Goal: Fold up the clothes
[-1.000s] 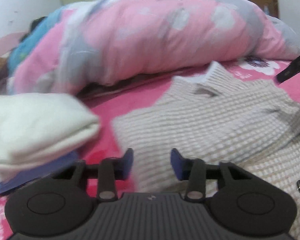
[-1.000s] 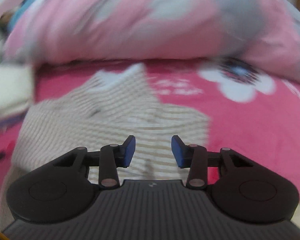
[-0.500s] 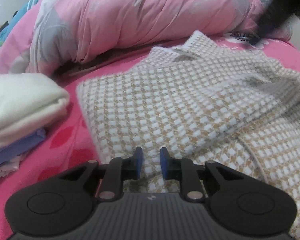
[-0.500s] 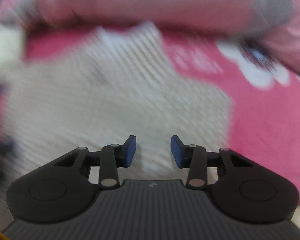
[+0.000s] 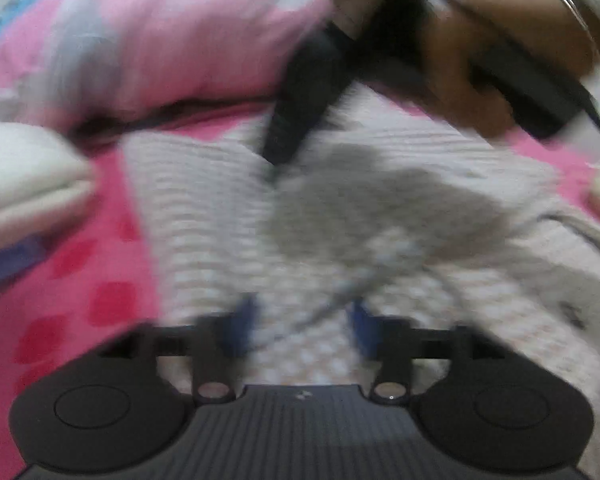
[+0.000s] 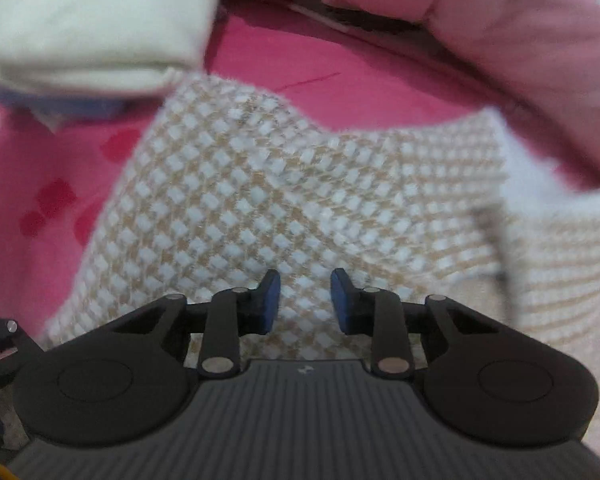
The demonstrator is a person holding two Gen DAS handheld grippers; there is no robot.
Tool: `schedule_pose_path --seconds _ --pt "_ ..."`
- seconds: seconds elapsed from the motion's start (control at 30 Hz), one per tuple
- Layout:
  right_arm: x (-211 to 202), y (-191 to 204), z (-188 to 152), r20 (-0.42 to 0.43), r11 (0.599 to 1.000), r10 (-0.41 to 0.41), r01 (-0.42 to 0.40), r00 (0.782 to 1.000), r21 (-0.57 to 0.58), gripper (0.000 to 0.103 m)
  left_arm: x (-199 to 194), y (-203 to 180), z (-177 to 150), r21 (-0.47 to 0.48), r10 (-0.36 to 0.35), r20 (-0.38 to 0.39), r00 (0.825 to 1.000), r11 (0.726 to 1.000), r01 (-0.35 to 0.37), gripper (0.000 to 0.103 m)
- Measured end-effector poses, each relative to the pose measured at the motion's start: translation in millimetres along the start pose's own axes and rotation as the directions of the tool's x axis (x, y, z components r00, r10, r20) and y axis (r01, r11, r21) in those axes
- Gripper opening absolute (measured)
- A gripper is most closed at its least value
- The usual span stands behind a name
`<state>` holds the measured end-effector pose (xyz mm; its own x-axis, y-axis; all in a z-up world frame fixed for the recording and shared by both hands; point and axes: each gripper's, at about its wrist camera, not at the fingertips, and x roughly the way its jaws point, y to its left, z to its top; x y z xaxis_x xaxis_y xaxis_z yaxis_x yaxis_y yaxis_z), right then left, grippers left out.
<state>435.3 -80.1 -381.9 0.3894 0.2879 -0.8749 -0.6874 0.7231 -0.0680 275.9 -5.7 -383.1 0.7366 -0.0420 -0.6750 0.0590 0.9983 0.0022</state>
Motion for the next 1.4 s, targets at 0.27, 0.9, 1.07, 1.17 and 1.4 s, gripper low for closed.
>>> schedule_pose_path --seconds 0.27,0.9,1.07,1.17,1.4 --pt "16.2 43.6 36.8 0.069 0.973 0.122 -0.106 0.99 -0.204 0.023 -2.1 -4.7 -2.2 0.019 -0.014 0.014 1.0 1.0 0.014 0.068" --pt "60.5 22.4 66.1 0.09 0.993 0.092 -0.098 0.992 0.07 0.025 -5.6 8.5 1.7 -0.028 -0.065 0.029 0.997 0.997 0.066 0.068" --pt "9.1 15.3 73.4 0.242 0.986 0.099 -0.129 0.965 0.109 0.025 -5.0 9.5 2.2 -0.032 -0.07 0.028 0.997 0.997 0.071 0.068" --pt "22.4 15.4 72.8 0.211 0.985 0.092 -0.12 0.973 0.126 0.023 -4.8 9.3 1.1 -0.019 -0.067 0.03 0.997 0.998 0.068 0.068" --pt "31.1 11.2 60.5 0.135 0.981 0.028 -0.053 0.99 0.186 0.023 -5.1 15.7 3.0 -0.042 -0.084 0.029 0.996 0.995 0.085 0.068"
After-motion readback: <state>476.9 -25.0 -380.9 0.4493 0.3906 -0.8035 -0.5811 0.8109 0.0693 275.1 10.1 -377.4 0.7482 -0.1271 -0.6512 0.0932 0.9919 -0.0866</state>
